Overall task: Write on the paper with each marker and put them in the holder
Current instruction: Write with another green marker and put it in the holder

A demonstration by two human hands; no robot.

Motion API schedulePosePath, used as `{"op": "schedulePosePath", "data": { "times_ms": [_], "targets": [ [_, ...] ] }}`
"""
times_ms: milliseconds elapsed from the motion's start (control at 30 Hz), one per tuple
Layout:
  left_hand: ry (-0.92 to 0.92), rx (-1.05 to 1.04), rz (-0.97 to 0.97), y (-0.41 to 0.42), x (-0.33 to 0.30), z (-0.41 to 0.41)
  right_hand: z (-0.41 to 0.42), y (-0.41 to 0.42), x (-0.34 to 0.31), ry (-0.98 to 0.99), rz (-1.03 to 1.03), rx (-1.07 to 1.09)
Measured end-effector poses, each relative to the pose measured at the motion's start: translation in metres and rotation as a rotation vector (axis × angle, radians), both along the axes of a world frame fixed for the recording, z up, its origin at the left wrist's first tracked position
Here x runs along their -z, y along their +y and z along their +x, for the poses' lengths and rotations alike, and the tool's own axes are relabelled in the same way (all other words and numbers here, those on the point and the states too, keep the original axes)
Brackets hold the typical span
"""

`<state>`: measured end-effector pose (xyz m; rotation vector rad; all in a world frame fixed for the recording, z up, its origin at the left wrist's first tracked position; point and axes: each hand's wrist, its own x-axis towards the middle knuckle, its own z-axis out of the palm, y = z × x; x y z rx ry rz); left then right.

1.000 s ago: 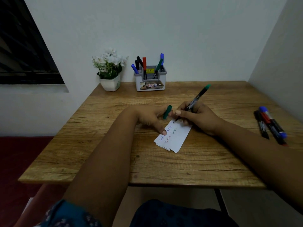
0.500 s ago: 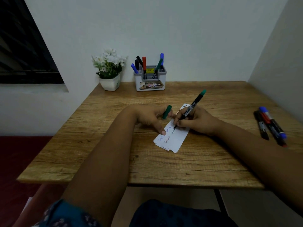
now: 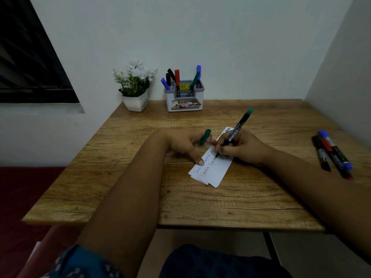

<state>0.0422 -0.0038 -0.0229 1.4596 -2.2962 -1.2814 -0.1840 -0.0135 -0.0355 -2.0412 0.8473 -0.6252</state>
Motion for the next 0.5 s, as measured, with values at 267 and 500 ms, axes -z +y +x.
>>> {"op": "schedulePosePath", "data": {
  "times_ms": [267,500],
  "targets": [
    [-0.002,0.004,-0.017,0.0016,-0.0015,-0.0010,0.0013,0.0023,0.0008,-0.026,0.032,-0.049],
    [-0.019,0.001,-0.019,0.0044,-0.0042,-0.0022,0.0007,-0.0043,0.0024,-0.255,0.181,0.063]
  ]
}}
